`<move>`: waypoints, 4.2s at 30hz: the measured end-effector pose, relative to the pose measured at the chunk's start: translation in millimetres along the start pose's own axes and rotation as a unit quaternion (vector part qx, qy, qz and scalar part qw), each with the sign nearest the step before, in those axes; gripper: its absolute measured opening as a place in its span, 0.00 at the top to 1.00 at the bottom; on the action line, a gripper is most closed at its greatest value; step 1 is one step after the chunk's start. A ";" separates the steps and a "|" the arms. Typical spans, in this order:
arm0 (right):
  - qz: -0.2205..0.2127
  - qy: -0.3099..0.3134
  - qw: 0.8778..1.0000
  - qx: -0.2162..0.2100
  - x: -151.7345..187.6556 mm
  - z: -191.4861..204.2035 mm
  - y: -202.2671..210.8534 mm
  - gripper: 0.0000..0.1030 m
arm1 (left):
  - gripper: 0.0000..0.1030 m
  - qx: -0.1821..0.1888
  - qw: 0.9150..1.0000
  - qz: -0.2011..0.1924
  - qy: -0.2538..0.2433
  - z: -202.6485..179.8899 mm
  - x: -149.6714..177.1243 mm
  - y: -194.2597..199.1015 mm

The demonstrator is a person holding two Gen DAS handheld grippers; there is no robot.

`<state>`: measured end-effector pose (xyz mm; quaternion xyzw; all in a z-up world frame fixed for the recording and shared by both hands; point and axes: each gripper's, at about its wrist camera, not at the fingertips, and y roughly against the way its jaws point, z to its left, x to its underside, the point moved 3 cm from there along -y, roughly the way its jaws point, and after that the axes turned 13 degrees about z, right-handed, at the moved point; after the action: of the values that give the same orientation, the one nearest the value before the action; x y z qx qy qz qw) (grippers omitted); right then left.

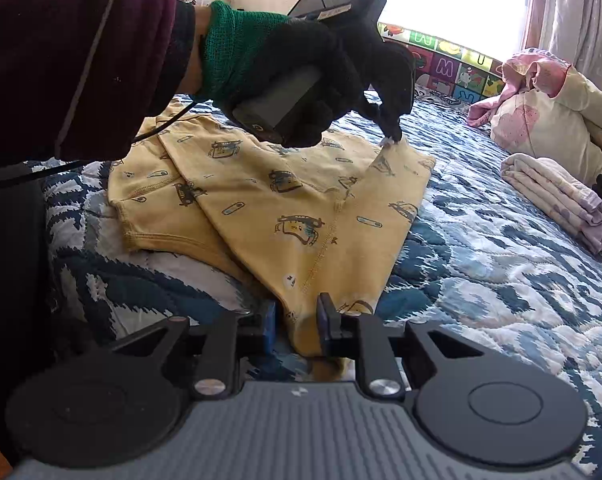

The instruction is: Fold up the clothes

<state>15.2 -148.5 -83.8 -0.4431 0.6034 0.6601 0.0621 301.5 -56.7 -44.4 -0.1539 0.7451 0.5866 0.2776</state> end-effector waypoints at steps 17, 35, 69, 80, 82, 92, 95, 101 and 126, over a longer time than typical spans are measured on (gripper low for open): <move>-0.008 -0.005 1.000 -0.017 -1.6 0.1 5.3 0.66 | 0.81 -0.021 0.998 0.056 -0.026 -14.9 11.4 -33.8; -0.042 -0.123 0.990 -0.045 4.7 -29.0 40.2 0.50 | 0.61 -0.047 0.971 -0.052 0.229 143.0 138.3 174.1; -0.055 -0.009 0.998 0.012 0.8 8.4 15.7 0.54 | 1.00 0.042 0.974 -0.102 0.199 65.6 42.6 149.1; -0.051 -0.045 0.997 -0.022 5.7 -8.8 15.0 0.78 | 1.00 0.065 0.979 -0.073 0.178 12.5 -12.5 83.4; -0.049 -0.061 0.997 -0.028 6.0 -13.8 14.3 0.84 | 1.00 0.059 0.981 -0.065 0.175 7.8 -17.6 67.9; -0.039 -0.189 0.974 -0.117 13.3 -45.9 7.3 0.92 | 1.00 0.030 0.986 -0.028 0.161 -4.3 -24.4 11.9; -0.038 -0.234 0.962 -0.139 16.5 -56.7 4.9 0.92 | 1.00 0.019 0.988 -0.020 0.152 -6.5 -26.7 0.9; -0.036 -0.284 0.945 -0.155 22.2 -70.8 0.1 0.92 | 1.00 0.000 0.991 -0.002 0.132 -16.3 -31.3 -22.5; -0.071 -0.157 0.982 -0.071 -1.2 -40.0 16.0 0.79 | 0.84 0.005 0.999 0.015 -0.050 -32.7 90.9 49.6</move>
<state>26.5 -186.2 -66.3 -0.3788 0.5045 0.7567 0.1714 193.8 -66.2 -54.1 -0.1117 0.7356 0.5940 0.3059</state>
